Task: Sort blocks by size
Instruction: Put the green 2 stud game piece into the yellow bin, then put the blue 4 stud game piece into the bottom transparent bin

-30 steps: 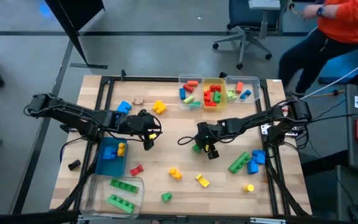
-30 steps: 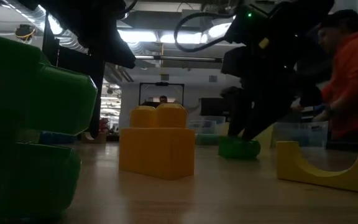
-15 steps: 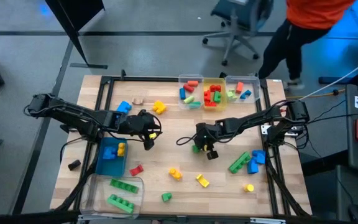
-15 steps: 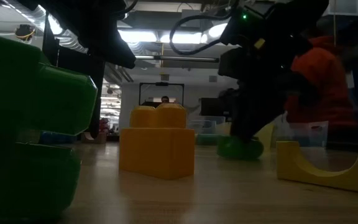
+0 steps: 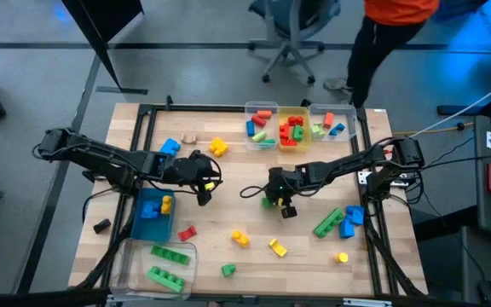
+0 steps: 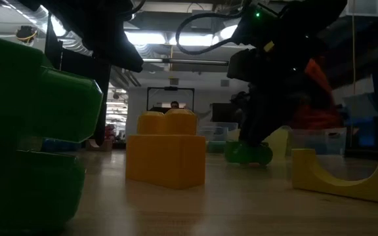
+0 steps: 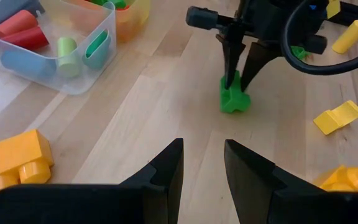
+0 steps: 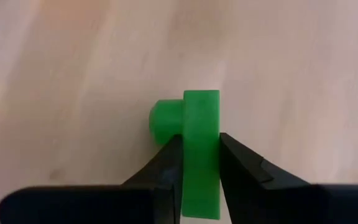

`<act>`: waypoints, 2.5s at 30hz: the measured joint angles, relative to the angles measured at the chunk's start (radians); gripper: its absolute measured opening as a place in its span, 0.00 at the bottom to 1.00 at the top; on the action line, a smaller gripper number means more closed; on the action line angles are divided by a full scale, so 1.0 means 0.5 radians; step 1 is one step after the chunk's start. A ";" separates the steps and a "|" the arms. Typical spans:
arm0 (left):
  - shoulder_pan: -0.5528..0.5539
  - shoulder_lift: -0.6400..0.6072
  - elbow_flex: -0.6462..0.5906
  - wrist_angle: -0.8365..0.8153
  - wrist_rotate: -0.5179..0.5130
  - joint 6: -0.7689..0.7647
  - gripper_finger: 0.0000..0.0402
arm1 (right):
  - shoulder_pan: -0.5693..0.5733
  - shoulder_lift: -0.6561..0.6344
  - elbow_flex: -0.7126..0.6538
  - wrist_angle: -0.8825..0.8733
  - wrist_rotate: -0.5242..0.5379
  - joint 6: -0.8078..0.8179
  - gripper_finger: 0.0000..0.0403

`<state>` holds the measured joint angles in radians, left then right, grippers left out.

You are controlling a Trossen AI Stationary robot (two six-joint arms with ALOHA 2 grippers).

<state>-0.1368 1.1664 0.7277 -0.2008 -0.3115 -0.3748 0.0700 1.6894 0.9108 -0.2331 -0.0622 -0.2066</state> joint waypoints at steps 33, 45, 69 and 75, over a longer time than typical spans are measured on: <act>0.000 0.000 0.000 0.001 -0.220 0.196 0.25 | -1.041 -0.006 0.888 -1.302 0.831 -0.483 0.21; 0.156 0.000 0.000 0.002 -0.343 0.126 0.25 | -1.353 -0.006 0.888 -1.264 0.507 -0.492 0.27; 0.560 0.134 0.000 0.074 -0.318 0.027 0.25 | -1.347 -0.006 0.887 -1.563 0.560 -0.484 0.51; 0.600 0.117 0.010 0.057 -0.324 0.096 0.25 | -1.347 -0.022 0.887 -1.596 0.565 -0.468 0.51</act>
<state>0.1631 1.2247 0.7326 -0.1721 -0.4734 -0.3267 -0.6033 1.6782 1.3541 -1.0313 0.2202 -0.4403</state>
